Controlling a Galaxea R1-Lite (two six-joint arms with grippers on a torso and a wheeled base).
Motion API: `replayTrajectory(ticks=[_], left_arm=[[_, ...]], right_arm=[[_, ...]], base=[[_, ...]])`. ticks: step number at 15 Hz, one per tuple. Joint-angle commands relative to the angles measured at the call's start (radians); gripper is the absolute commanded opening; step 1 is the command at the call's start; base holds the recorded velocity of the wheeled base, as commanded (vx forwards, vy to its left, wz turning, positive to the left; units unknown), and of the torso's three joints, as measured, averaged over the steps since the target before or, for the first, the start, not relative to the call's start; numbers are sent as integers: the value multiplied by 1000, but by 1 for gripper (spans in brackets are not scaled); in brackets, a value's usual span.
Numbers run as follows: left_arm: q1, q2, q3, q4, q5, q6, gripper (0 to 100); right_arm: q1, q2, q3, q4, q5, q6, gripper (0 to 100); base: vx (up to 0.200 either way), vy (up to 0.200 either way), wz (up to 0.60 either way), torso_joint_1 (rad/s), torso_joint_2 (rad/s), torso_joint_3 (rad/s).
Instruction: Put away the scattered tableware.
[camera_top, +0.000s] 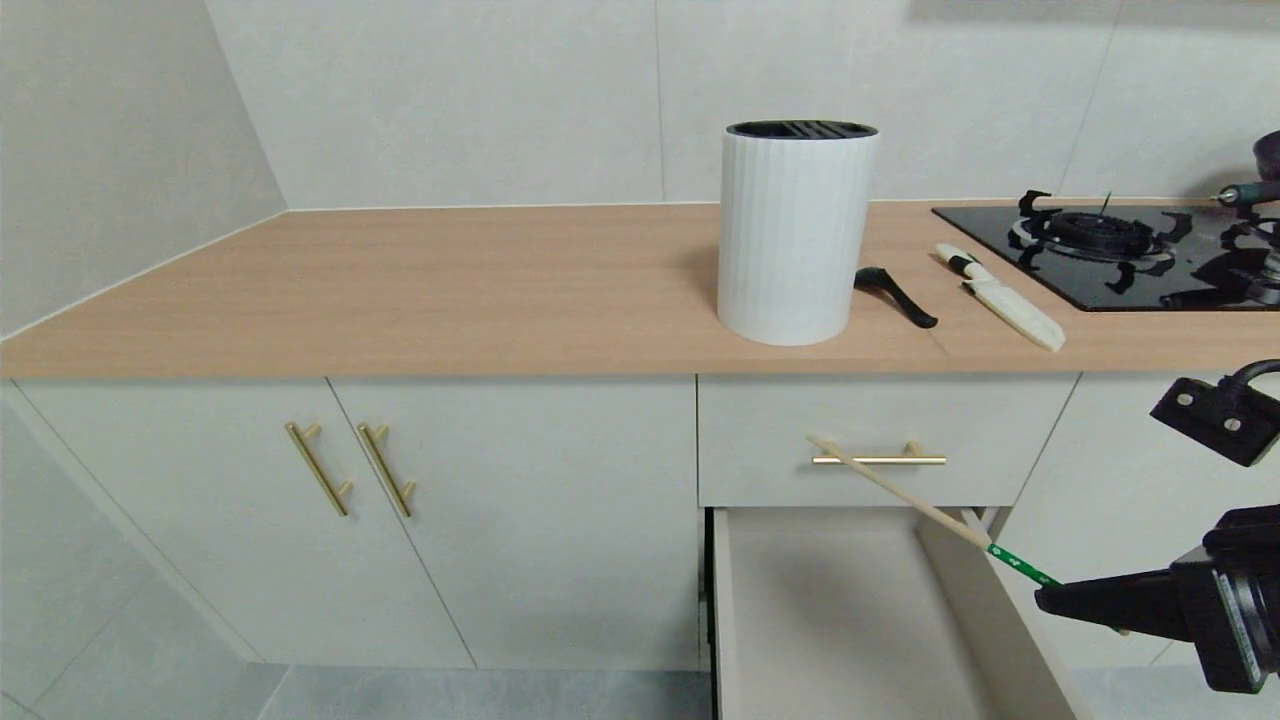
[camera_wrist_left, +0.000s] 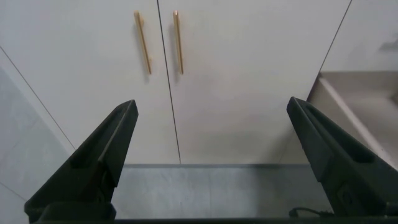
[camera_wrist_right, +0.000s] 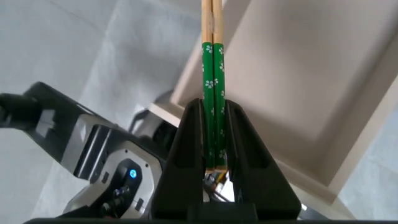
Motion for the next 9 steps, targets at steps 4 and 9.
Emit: replayTrajectory(ticks=[4, 9], left_arm=[[1, 0, 0, 1, 0, 0, 100], [1, 0, 0, -1, 0, 0, 100]], right_arm=[[2, 58, 12, -1, 1, -18, 0], [0, 99, 15, -4, 0, -24, 0]], base=[[0, 0, 0, -183, 461, 274], [0, 0, 0, -144, 424, 270]])
